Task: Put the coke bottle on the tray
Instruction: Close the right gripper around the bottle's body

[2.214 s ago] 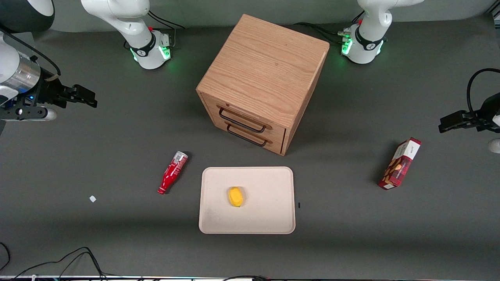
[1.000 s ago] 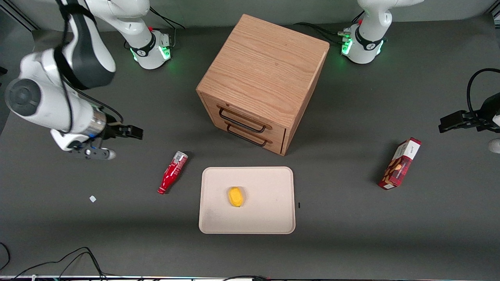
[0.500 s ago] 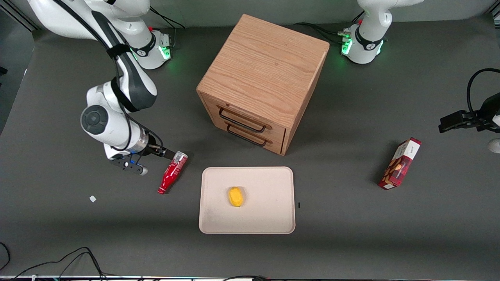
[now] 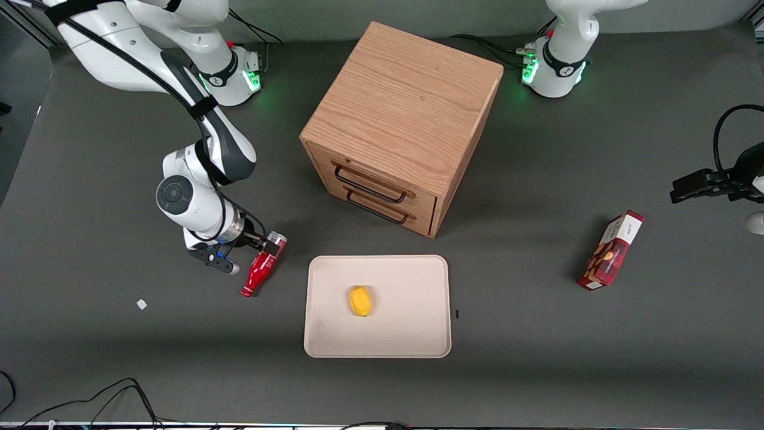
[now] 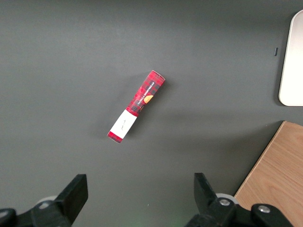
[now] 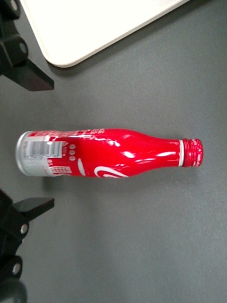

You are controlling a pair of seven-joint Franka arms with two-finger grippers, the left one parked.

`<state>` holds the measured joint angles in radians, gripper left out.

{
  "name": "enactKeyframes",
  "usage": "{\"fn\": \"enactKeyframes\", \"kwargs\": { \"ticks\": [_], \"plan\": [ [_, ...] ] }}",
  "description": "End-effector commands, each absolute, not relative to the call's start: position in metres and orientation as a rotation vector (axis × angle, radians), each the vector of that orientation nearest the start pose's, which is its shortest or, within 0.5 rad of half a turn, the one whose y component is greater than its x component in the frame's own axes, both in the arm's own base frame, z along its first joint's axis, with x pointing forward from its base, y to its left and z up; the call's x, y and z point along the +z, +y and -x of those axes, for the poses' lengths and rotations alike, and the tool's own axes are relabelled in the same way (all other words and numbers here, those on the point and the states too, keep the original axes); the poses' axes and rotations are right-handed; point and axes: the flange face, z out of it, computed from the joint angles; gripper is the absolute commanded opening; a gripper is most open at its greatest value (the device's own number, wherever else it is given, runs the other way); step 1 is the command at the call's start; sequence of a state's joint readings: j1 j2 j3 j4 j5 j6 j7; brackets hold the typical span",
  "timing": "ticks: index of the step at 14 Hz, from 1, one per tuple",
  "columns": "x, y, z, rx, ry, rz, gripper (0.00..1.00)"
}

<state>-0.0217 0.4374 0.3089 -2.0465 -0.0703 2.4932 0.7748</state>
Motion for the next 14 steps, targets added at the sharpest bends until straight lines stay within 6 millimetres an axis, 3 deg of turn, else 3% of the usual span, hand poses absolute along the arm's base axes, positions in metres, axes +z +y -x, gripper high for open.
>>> {"fn": "enactKeyframes", "kwargs": {
  "ticks": [1, 6, 13, 14],
  "plan": [
    [0.219, 0.168, -0.579, -0.021, 0.733, 2.980, 1.00],
    [0.181, 0.170, -0.580, -0.061, 0.746, 2.980, 1.00],
    [0.175, 0.170, -0.581, -0.066, 0.741, 2.976, 0.99],
    [0.175, 0.170, -0.581, -0.066, 0.741, 2.976, 0.76]
  ]
}}
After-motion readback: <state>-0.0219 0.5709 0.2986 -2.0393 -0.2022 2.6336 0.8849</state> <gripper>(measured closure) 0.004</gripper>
